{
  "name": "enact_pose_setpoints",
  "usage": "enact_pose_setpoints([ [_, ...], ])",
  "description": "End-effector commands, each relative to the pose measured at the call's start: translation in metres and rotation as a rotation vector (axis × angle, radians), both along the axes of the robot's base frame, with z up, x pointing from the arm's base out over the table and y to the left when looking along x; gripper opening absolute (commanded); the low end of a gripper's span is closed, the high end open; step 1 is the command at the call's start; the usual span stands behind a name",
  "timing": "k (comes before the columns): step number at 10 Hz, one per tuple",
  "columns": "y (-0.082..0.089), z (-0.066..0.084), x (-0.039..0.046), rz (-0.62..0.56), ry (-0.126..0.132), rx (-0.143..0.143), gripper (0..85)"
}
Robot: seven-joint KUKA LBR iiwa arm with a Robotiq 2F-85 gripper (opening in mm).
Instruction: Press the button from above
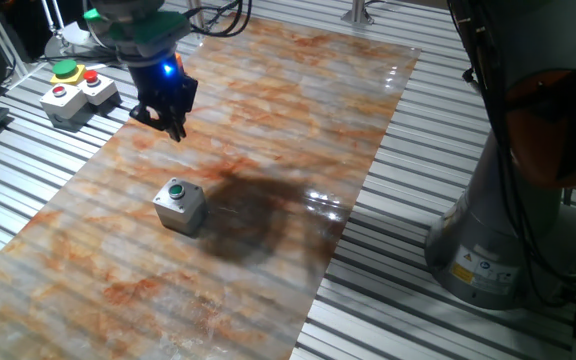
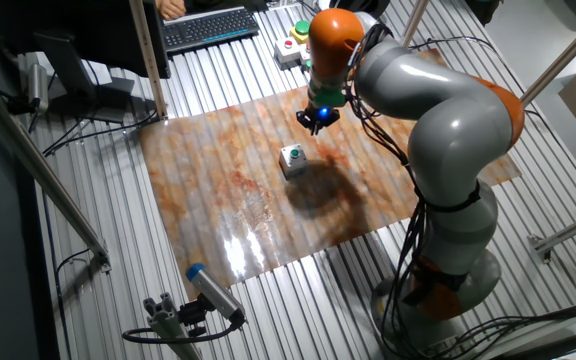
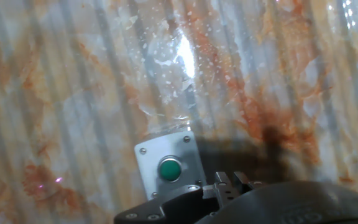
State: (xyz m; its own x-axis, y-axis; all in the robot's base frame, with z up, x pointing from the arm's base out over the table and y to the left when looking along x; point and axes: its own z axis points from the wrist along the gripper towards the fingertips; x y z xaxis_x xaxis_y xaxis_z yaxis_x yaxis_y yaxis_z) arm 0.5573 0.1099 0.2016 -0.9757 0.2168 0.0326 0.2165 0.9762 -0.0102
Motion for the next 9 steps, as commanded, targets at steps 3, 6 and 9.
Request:
enact_pose_setpoints([
  [3, -0.0053, -0.0011, -0.0018, 0.004, -0.008, 0.001, 17.0],
  [6, -0.0062, -0.0024, -0.0019, 0.007, -0.010, 0.004, 17.0],
  [9, -0.0055, -0.0027, -0.0010, -0.002, -0.008, 0.015, 17.0],
])
